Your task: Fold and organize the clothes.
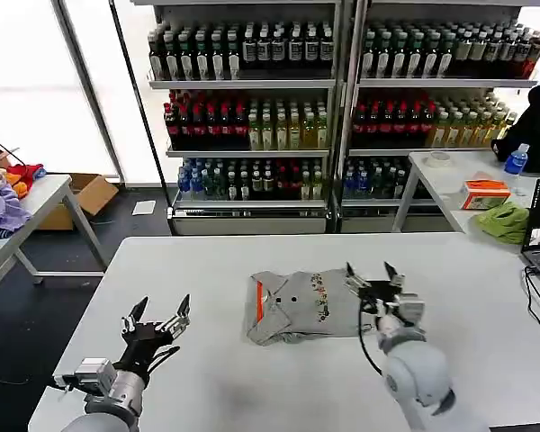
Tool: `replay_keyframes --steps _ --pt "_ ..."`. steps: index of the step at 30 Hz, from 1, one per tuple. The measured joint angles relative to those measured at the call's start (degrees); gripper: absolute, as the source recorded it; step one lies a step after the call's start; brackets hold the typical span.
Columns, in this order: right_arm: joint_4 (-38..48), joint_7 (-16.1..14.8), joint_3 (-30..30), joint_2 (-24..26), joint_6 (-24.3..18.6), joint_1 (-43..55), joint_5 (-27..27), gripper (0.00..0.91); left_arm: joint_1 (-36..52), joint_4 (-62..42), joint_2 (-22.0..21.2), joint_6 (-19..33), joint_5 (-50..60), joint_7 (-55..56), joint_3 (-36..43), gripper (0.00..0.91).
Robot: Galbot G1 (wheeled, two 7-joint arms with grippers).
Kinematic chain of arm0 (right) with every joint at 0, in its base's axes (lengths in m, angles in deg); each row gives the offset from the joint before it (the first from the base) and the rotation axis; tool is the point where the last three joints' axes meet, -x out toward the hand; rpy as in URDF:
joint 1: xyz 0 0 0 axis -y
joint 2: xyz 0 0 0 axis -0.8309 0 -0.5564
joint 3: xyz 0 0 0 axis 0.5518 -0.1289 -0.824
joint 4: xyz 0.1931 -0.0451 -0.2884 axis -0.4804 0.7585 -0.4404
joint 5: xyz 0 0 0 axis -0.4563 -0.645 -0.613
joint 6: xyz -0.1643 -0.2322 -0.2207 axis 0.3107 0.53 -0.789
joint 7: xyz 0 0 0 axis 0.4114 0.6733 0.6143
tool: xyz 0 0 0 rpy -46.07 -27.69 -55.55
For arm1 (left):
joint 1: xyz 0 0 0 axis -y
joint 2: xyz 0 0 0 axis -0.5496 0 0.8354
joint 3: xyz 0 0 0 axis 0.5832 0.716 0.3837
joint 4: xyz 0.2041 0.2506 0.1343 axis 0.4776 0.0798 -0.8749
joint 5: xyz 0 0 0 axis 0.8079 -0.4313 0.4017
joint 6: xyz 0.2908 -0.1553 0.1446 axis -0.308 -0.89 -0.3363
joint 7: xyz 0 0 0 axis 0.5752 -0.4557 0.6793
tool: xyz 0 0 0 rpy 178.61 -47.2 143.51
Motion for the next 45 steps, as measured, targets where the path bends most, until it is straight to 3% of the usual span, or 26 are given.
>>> replay_keyframes --steps 7,16,45 --pt "-3.72 0.52 8.89 -0.58 -1.46 -8.79 -0.67 0.907 0.51 0.08 0.33 1.31 0.93 -0.36 0.62 0.907" --pt "-6.64 0.47 14.73 -1.85 -3.03 -15.32 -1.98 0.907 1.37 -0.56 0.42 2.14 2.03 -1.15 1.47 0.907" --pt "-7.59 -0.85 17.65 -4.59 -6.23 -20.71 -6.53 0.907 2.8 -4.25 -0.71 5.52 5.92 -4.43 3.23 0.907"
